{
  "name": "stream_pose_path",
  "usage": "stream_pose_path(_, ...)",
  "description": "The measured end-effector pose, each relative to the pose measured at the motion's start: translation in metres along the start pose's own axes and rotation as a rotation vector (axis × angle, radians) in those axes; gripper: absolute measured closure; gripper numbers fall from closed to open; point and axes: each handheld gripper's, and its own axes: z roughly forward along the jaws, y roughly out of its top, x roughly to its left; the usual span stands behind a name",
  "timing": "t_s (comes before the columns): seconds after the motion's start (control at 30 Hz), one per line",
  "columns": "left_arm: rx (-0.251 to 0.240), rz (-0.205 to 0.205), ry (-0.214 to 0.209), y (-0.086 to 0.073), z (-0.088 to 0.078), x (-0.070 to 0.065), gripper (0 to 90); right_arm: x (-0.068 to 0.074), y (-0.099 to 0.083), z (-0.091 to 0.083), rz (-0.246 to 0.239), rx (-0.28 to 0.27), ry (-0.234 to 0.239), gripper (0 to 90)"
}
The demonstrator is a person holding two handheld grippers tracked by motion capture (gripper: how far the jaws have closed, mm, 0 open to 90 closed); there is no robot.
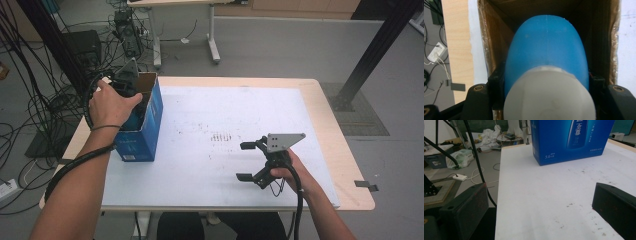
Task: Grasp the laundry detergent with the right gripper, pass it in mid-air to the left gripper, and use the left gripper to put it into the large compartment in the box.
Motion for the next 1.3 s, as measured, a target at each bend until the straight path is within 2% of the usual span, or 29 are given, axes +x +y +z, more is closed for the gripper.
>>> stream_pose_path(0.43,0.022,-0.002,-0.009,0.000,0.012,0.000,37.9,0.001,0.000,0.000,-0.001,0.010,-0.003,0.6)
stream_pose_path(1.3,0.032,-0.015,-0.018,0.002,0.013,0.003,37.8,0.000,-0.003,0.001,0.008,0.008,-0.002,0.6)
